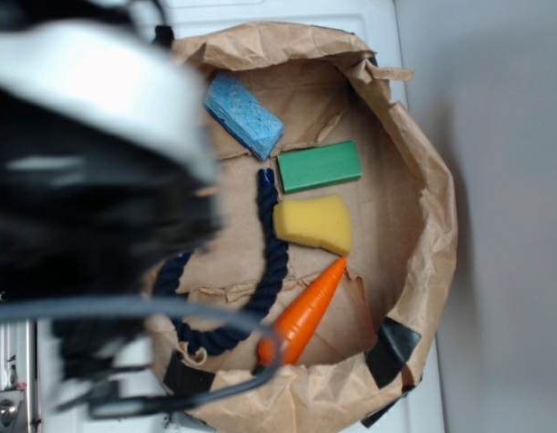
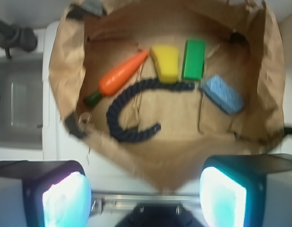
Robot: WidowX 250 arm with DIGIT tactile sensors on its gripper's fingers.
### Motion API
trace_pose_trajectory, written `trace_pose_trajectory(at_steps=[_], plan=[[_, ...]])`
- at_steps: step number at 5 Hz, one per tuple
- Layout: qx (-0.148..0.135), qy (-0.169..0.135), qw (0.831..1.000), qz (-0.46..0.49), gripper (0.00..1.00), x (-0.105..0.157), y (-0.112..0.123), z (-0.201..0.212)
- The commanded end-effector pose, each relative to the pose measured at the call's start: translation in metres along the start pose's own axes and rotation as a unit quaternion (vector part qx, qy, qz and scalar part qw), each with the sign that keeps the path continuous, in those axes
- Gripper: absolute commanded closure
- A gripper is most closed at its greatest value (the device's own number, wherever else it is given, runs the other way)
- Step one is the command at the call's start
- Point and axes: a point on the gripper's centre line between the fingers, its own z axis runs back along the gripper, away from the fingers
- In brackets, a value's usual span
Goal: Grab the green block.
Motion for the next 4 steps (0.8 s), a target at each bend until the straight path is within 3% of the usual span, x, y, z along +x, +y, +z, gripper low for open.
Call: trace_pose_trajectory(at_steps=[1,3,4], plan=[[-0.01,-0.031,0.999,0.005,0.0,0.03,0.003,0.003],[-0.01,-0.031,0.999,0.005,0.0,0.03,0.003,0.003],[0.043,-0.053,0.997,0.018,0.0,0.038,0.005,-0.038]])
